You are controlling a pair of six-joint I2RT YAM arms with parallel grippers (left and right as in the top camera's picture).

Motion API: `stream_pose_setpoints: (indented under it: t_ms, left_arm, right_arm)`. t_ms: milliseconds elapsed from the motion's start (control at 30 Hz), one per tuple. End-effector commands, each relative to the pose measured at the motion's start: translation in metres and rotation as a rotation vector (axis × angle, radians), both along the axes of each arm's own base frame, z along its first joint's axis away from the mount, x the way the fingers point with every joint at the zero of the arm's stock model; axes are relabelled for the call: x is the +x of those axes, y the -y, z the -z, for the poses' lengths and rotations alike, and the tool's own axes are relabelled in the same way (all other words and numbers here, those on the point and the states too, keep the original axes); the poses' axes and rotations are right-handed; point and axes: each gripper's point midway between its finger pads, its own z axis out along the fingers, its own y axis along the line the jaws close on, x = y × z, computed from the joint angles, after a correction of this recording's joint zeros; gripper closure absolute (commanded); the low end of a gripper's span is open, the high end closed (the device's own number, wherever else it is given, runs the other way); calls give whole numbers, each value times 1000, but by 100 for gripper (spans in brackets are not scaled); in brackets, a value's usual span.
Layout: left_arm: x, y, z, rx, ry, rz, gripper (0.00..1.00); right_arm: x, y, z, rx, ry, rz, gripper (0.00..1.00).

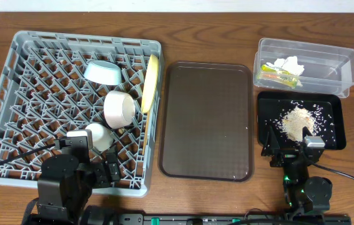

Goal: Sort waste into correct bins and load items into the dishwasher

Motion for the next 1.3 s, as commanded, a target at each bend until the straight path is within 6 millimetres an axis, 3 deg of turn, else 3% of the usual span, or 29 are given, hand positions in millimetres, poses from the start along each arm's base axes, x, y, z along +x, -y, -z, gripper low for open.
stream_pose_setpoints:
  t_ms: [0, 367, 567, 833, 1100, 1267]
  left_arm:
    - [0, 0, 1, 13, 1, 10, 5]
    - [0, -9, 9, 22, 31, -35, 5]
    - [22, -19, 35, 1, 170, -102, 5]
    - [53, -15, 68, -37, 428, -90, 5]
    - [74, -13, 67, -63, 666, -86, 5]
    - [73, -13, 76, -39, 629, -76, 5]
  right_arm:
    - [-1, -4, 0, -11, 2, -20, 1]
    - [-1, -4, 0, -11, 2, -20, 1]
    - [-1, -4, 0, -11, 2, -20, 1]
    - [-1, -4, 0, -11, 2, -20, 1]
    - [-1, -4, 0, -11, 2, -20, 1]
    - [-1, -4, 0, -11, 2, -20, 1]
